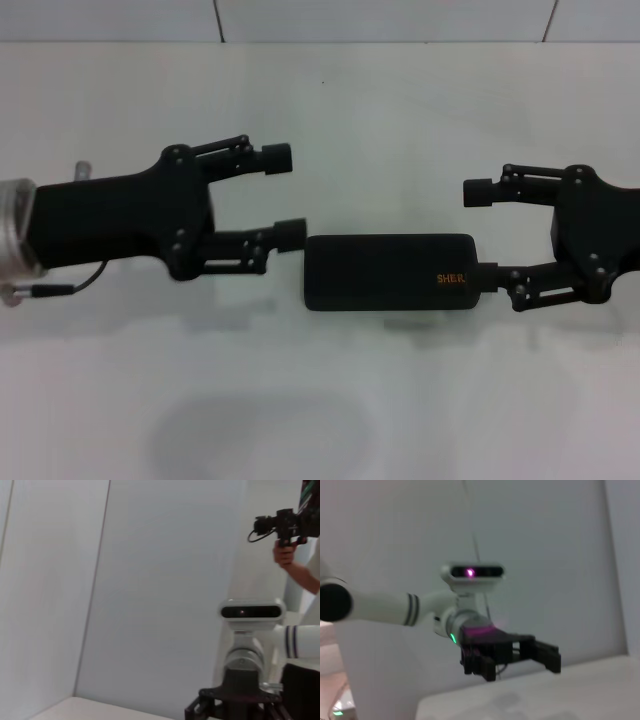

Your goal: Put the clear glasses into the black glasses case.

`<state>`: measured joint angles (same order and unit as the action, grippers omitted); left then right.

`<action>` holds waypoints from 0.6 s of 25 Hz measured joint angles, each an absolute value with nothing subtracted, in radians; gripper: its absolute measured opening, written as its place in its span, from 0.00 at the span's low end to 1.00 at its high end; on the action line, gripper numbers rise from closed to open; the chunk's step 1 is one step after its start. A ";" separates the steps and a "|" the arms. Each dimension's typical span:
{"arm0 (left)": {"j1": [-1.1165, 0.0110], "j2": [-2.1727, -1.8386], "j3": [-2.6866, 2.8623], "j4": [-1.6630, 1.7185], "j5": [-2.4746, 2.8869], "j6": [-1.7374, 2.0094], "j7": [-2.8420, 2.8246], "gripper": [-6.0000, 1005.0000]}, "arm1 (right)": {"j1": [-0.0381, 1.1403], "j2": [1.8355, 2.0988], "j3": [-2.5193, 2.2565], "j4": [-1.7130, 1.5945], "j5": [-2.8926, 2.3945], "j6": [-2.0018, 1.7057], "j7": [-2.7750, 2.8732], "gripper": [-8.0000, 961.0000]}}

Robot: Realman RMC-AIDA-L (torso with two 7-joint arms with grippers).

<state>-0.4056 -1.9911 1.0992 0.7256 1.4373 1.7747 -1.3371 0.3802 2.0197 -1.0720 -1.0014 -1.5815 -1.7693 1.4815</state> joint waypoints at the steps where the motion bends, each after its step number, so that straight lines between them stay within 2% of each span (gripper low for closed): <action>1: -0.405 -1.986 1.099 0.725 1.441 1.789 -1.345 0.84 | 0.381 2.019 -1.070 -0.999 -1.571 -1.783 1.478 0.86; 3: -0.404 -1.977 1.099 0.723 1.461 1.825 -1.360 0.84 | 0.383 2.018 -1.068 -0.998 -1.558 -1.799 1.474 0.91; 15: -0.393 -1.977 1.098 0.710 1.498 1.868 -1.364 0.84 | 0.389 2.019 -1.069 -0.998 -1.541 -1.804 1.477 0.91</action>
<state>-0.3934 -1.9769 1.0982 0.7103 1.4984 1.8684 -1.3640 0.3891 2.0186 -1.0694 -0.9981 -1.5411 -1.8044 1.4772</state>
